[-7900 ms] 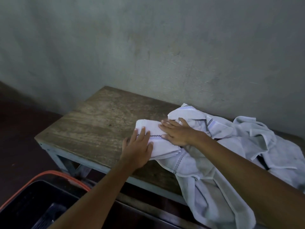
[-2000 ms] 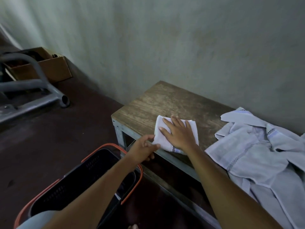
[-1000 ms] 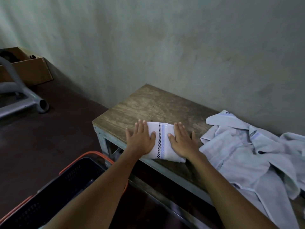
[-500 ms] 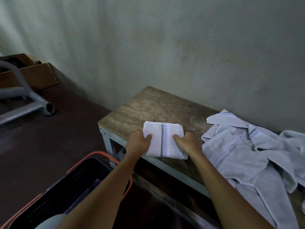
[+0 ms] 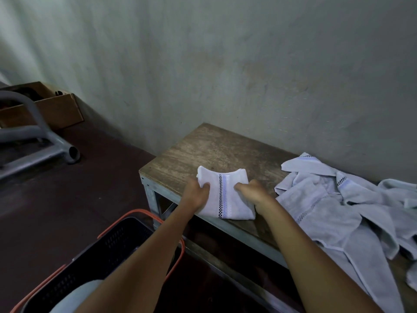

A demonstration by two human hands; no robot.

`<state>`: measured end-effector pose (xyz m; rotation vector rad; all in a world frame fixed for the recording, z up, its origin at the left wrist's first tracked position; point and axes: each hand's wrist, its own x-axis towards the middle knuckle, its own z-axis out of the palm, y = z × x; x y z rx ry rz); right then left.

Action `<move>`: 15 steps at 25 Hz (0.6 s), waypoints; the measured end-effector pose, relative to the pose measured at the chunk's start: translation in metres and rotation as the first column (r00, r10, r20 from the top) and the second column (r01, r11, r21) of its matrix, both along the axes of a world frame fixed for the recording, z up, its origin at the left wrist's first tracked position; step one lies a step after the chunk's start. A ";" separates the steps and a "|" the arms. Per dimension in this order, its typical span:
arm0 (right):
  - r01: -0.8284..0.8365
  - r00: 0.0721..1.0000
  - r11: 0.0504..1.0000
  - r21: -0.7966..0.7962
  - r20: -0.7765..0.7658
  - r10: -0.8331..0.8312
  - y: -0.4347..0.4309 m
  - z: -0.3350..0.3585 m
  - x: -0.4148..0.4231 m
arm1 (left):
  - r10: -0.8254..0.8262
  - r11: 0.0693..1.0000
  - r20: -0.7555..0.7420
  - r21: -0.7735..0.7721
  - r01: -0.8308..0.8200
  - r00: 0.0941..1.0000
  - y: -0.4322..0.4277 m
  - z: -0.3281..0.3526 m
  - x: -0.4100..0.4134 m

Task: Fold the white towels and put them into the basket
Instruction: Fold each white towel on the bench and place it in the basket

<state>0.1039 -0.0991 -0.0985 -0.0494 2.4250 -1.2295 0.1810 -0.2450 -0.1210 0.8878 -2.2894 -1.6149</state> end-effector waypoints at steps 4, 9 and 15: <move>0.153 0.983 0.960 -0.234 0.132 -0.124 0.022 0.033 0.029 | 0.009 0.977 -0.065 0.215 0.006 0.998 0.021 0.036 0.033; 0.102 0.984 0.960 -0.261 -0.114 -0.135 0.046 0.096 0.073 | 0.059 0.962 -0.234 0.273 0.008 0.970 0.038 0.099 0.074; 0.004 0.923 0.932 -0.363 -0.358 -0.143 0.046 0.144 0.149 | 0.144 0.988 -0.422 0.105 -0.110 0.895 0.051 0.147 0.149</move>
